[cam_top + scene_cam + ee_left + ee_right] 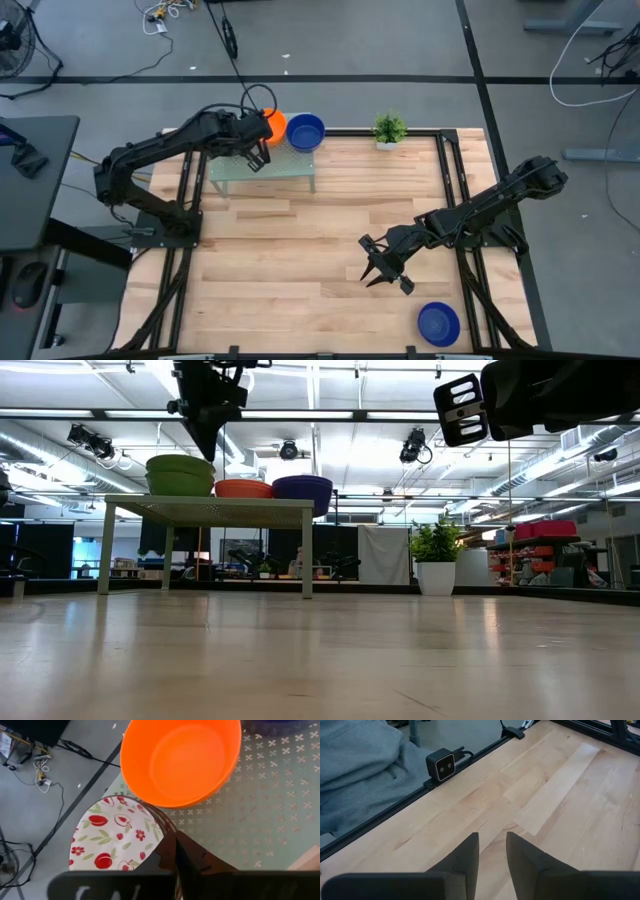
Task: Pick & Place Mini bowls
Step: Stack the white patterned bowl on top of the other white patterned bowls on the shelf
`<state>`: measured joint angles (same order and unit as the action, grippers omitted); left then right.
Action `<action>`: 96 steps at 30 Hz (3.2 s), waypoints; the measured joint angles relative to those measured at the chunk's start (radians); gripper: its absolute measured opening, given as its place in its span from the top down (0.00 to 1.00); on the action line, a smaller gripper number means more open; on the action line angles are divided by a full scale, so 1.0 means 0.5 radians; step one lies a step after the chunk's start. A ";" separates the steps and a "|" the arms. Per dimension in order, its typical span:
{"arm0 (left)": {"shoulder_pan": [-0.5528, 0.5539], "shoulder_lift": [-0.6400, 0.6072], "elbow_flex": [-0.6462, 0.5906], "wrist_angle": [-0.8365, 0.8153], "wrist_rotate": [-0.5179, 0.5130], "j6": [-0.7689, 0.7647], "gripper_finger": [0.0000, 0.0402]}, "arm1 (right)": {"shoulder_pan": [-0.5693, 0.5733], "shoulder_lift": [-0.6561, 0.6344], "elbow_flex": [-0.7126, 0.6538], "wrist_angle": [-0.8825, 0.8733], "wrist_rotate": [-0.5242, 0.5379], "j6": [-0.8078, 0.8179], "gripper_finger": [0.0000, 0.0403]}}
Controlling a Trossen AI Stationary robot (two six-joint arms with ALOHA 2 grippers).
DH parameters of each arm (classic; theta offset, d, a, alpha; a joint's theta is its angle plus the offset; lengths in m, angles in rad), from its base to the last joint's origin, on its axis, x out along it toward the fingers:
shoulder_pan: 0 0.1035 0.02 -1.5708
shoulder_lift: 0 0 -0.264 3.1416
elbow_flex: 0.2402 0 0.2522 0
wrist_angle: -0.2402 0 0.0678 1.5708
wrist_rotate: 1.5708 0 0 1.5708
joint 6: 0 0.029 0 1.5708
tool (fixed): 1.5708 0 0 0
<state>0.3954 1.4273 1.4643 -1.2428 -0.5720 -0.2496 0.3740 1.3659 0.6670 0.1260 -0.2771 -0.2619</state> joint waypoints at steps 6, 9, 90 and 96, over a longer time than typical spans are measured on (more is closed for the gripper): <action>0.000 -0.004 0.000 0.005 -0.084 0.002 0.99 | 0.000 0.000 0.000 -0.001 0.000 -0.001 0.75; 0.000 -0.006 0.000 0.007 -0.169 -0.001 0.99 | 0.000 0.000 0.000 0.000 0.000 -0.001 0.75; -0.899 -0.645 -0.848 -0.069 -0.940 -1.098 1.00 | -0.004 0.000 0.000 -0.014 0.105 0.020 0.75; -0.899 -0.645 -0.848 -0.067 -0.886 -1.094 0.99 | -0.004 0.000 0.000 -0.014 0.105 0.021 0.75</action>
<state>-0.0540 1.1049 1.0401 -1.2762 -1.0149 -0.7967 0.3721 1.3657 0.6670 0.1188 -0.2245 -0.2516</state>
